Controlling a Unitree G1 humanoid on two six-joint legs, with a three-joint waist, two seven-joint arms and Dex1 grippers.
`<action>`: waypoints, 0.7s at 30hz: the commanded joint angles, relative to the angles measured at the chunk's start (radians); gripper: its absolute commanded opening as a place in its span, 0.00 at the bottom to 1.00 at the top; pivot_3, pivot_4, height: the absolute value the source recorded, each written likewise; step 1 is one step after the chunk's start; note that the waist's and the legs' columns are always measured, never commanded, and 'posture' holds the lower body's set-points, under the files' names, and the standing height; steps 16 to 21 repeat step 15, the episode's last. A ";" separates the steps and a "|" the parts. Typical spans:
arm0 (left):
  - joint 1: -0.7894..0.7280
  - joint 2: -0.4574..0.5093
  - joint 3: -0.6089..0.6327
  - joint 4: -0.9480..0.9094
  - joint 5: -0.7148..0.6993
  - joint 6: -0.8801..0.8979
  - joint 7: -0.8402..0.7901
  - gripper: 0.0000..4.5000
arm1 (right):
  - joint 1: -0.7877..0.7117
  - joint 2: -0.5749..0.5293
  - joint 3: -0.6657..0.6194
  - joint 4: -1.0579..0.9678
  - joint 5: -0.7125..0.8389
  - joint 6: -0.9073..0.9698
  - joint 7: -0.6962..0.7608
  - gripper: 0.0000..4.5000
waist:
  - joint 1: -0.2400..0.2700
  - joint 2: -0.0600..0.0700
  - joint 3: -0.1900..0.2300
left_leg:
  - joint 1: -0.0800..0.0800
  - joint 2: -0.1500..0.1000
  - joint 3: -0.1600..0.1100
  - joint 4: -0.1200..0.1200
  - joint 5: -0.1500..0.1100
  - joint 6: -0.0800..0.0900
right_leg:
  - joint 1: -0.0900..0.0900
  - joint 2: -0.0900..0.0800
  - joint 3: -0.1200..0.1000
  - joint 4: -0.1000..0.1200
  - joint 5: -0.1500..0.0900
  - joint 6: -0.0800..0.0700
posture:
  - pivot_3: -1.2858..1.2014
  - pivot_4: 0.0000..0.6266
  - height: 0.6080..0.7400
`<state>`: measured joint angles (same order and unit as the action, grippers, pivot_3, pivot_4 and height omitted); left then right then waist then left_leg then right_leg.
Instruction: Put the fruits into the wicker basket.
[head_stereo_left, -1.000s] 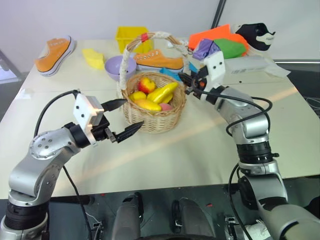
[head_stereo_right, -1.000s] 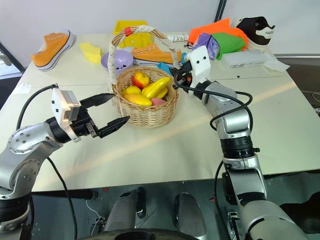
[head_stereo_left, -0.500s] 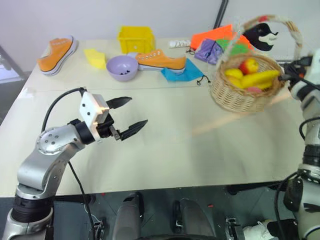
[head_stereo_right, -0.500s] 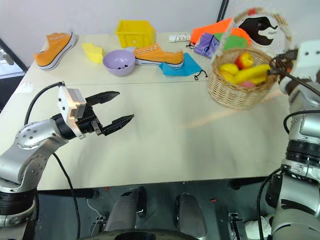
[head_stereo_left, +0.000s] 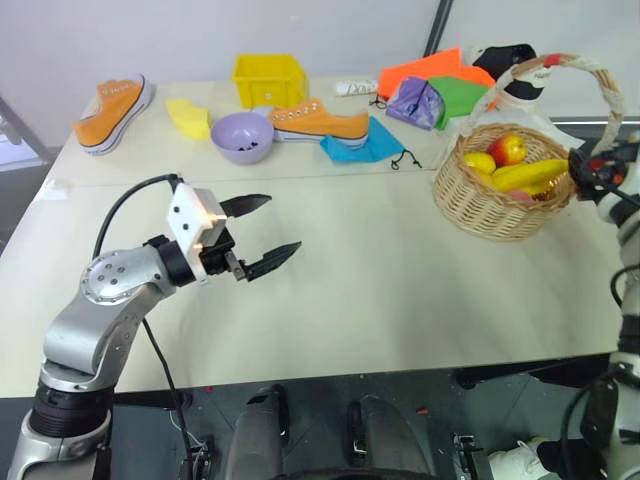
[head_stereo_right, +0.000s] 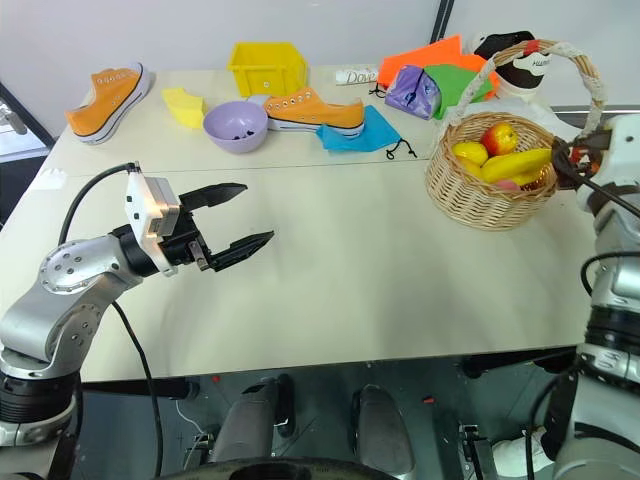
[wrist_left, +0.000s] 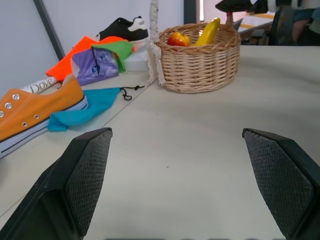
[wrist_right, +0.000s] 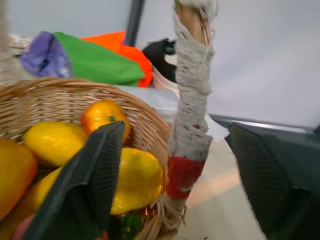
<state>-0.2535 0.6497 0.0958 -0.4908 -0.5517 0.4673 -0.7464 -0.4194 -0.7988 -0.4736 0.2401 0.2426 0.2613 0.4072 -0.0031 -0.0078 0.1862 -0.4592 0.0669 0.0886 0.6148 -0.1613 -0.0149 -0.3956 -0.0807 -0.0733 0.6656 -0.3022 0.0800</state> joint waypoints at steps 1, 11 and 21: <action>0.057 0.024 0.052 0.008 0.037 -0.023 0.015 1.00 | 0.154 -0.028 -0.101 -0.087 0.044 -0.102 0.121 0.75 | 0.002 0.000 0.000 | 0.000 0.000 0.000 0.000 0.000 0.000 | 0.000 0.000 0.000 0.000 0.000 0.000 | 0.52 0.24 1.00; 0.298 -0.084 0.070 0.178 0.192 -0.206 0.110 1.00 | 0.481 0.088 0.084 -0.417 0.185 -0.069 0.385 0.75 | -0.007 0.000 -0.003 | 0.014 0.002 0.001 -0.002 -0.002 0.000 | 0.009 -0.001 0.007 -0.002 -0.002 -0.002 | 0.52 0.24 1.00; 0.339 -0.113 0.082 0.190 0.202 -0.229 0.130 1.00 | 0.431 0.163 0.201 -0.408 0.152 -0.073 0.371 0.75 | -0.008 0.000 -0.003 | 0.014 0.003 0.001 -0.002 -0.002 0.000 | 0.007 -0.002 0.008 -0.002 -0.002 -0.004 | 0.52 0.24 1.00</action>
